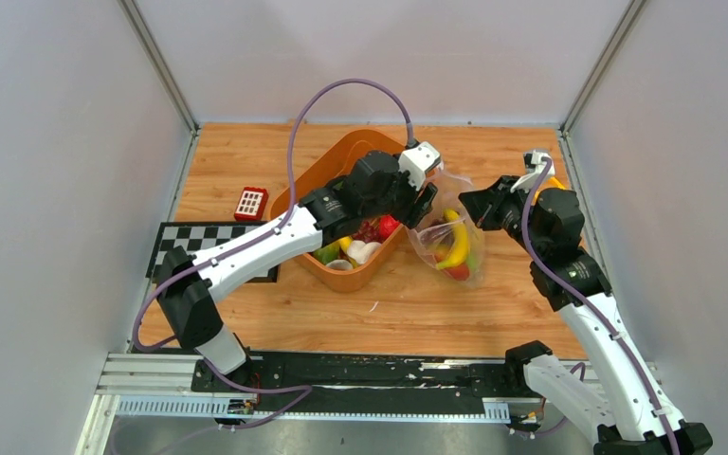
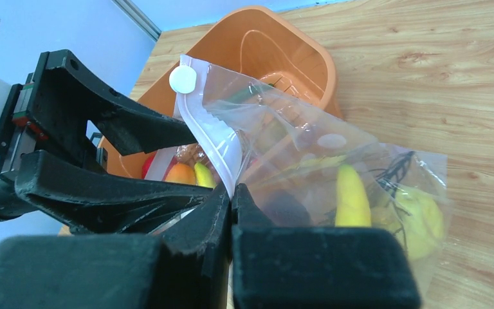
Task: Place the food in the zip-top bag and seal the zipper
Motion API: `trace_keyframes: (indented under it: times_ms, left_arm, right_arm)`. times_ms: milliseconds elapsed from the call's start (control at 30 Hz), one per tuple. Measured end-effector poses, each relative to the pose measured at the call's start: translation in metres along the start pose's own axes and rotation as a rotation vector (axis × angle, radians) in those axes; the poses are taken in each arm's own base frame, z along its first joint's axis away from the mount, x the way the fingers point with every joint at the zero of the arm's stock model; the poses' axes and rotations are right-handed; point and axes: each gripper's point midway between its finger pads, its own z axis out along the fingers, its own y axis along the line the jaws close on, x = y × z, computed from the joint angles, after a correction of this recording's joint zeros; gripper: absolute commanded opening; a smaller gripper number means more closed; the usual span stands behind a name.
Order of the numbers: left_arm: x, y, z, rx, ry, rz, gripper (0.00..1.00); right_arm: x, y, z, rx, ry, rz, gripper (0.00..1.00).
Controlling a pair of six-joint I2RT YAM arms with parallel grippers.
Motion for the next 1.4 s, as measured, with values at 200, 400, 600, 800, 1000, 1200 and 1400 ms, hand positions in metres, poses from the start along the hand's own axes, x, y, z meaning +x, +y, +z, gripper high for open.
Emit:
trace_keyframes:
  times_ms: [200, 400, 600, 800, 1000, 1200, 1400]
  left_arm:
    - [0.0, 0.005, 0.001, -0.03, 0.0, -0.003, 0.82]
    - [-0.004, 0.003, -0.005, -0.018, -0.034, -0.008, 0.93]
    - [-0.013, 0.01, -0.043, -0.06, -0.122, -0.01, 0.98]
    - [-0.015, 0.028, -0.06, -0.13, -0.175, -0.023, 1.0]
    - [0.016, 0.057, -0.057, -0.216, -0.118, -0.061, 1.0]
    - [0.037, 0.096, -0.063, -0.322, -0.068, -0.146, 1.0]
    - [0.053, 0.128, -0.062, -0.349, -0.036, -0.258, 0.99]
  right_arm:
    - [0.0, -0.001, 0.0, 0.001, 0.0, -0.007, 0.0]
    - [-0.002, -0.003, 0.0, 0.017, -0.009, -0.008, 0.0]
    - [-0.002, -0.005, 0.0, 0.027, -0.014, -0.013, 0.0]
    - [-0.003, -0.006, 0.0, 0.033, -0.017, -0.015, 0.0]
    - [-0.003, -0.007, 0.001, 0.034, -0.017, -0.016, 0.0]
    - [-0.002, -0.006, 0.001, 0.032, -0.014, -0.017, 0.0]
    - [0.004, 0.0, 0.003, 0.002, 0.012, -0.017, 0.0]
